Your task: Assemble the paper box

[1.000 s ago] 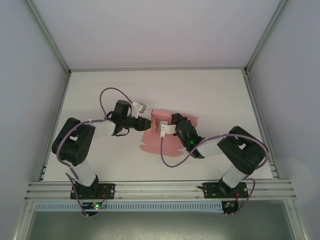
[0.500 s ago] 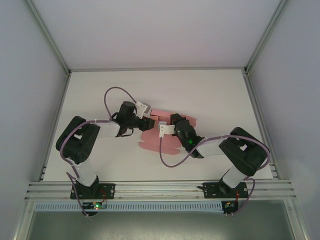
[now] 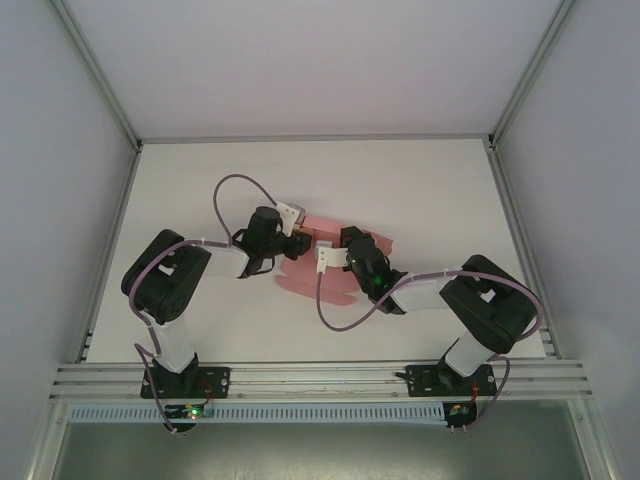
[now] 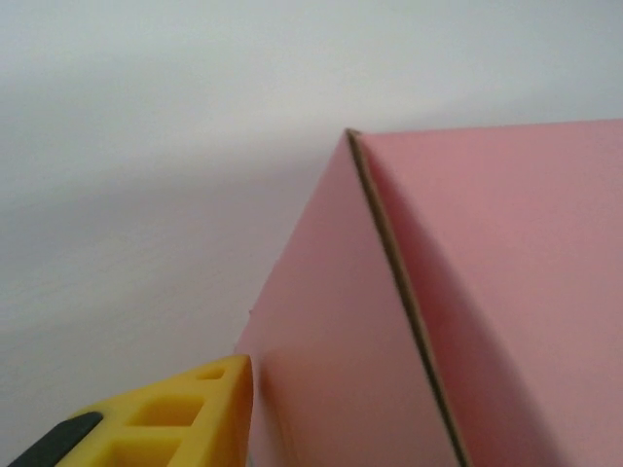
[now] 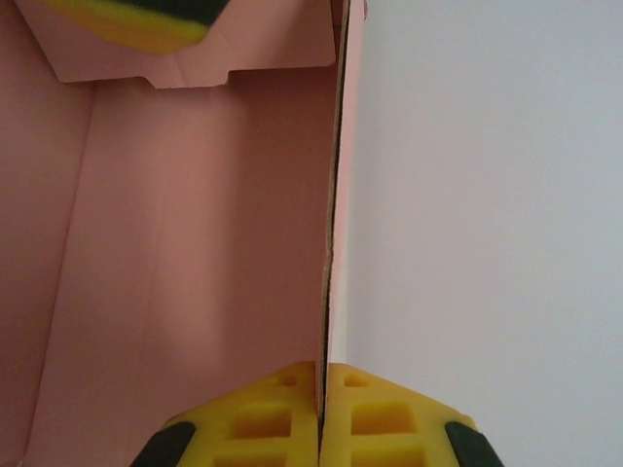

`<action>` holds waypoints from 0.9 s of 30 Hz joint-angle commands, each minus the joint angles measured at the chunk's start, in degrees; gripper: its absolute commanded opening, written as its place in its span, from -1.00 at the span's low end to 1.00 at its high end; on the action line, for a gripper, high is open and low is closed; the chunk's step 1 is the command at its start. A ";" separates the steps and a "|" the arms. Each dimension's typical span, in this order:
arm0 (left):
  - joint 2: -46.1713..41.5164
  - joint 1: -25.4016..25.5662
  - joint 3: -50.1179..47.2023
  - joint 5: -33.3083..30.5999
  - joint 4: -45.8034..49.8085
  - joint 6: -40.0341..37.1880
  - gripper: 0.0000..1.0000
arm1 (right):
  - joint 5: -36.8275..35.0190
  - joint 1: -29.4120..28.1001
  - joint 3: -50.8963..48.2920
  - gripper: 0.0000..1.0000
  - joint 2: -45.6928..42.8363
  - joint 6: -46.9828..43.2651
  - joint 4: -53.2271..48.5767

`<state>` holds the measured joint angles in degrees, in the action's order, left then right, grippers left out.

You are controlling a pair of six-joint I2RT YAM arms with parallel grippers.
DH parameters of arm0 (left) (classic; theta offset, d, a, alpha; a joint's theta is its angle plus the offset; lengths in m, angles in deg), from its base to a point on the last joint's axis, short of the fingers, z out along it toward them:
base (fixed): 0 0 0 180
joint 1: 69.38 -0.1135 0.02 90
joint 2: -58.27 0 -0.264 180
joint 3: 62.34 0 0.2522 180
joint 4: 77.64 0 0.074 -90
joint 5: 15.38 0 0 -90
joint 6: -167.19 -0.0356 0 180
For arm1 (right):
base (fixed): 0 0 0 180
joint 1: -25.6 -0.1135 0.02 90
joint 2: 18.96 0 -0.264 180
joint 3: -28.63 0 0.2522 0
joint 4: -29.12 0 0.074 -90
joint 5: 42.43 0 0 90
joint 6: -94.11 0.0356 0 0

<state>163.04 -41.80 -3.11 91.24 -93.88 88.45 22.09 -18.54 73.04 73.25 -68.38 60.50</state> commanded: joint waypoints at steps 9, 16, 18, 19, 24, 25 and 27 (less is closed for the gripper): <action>5.91 2.20 3.24 -23.67 -5.29 7.75 -0.60 | 6.92 -2.26 -0.55 -1.00 -3.65 5.26 -15.66; 6.25 2.21 6.45 -30.40 3.58 11.96 -0.93 | 5.46 -2.16 -0.02 -1.00 -5.10 6.90 -20.00; 6.18 2.18 7.04 -33.65 6.83 13.80 -0.82 | 4.41 -2.18 0.11 -1.00 -5.60 7.14 -21.42; 6.23 2.17 7.39 -34.98 8.16 14.38 -0.82 | 4.17 -2.07 0.28 -1.00 -5.91 7.60 -22.66; 5.87 2.19 7.37 -41.47 13.40 19.15 -0.71 | 3.08 -1.74 0.59 -1.00 -8.80 10.81 -28.84; 5.88 2.22 7.27 -42.81 14.02 20.47 -0.74 | 3.06 -1.74 0.88 -1.00 -9.50 11.57 -30.10; 6.05 2.13 7.27 -44.61 14.52 21.74 -0.77 | 3.47 -1.52 1.53 -1.00 -10.96 12.86 -33.10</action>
<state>167.50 -34.15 4.12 67.07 -88.00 100.19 24.45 -19.17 76.45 65.90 -58.02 42.34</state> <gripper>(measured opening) 0.158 0.061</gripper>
